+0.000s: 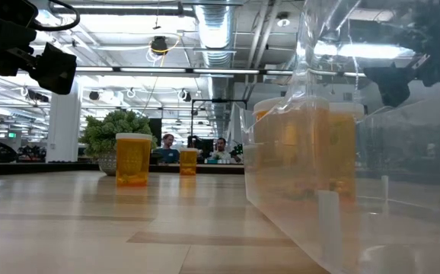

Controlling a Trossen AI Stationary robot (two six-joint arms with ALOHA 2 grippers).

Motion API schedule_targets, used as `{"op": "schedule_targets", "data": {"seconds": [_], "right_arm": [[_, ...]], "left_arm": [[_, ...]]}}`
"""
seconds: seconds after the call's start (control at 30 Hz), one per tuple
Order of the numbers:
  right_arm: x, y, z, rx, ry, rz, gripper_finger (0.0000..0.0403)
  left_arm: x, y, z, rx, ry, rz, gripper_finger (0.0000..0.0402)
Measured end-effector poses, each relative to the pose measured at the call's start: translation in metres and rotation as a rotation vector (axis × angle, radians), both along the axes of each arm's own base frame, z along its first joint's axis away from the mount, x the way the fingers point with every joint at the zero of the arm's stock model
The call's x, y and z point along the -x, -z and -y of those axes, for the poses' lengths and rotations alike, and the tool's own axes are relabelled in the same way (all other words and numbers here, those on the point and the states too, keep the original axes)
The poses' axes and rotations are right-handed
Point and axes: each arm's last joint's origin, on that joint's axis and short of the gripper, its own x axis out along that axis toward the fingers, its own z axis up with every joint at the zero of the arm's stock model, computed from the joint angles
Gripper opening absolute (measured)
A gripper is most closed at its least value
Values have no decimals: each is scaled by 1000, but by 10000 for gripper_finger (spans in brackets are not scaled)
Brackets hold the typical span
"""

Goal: Pick and place pill bottles into a basket
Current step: Put the top orange pill bottle into the transparent bin

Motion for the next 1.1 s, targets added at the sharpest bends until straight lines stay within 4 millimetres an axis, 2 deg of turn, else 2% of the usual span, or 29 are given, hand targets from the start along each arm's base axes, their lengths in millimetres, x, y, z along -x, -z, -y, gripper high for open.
{"op": "schedule_targets", "data": {"seconds": [0.83, 1.1], "right_arm": [[0, 0, 0, 0, 0, 0, 311], [0, 0, 0, 0, -1, 0, 311]], "left_arm": [[0, 0, 0, 0, 0, 0, 242], [0, -1, -1, -81, -43, 31, 242]]}}
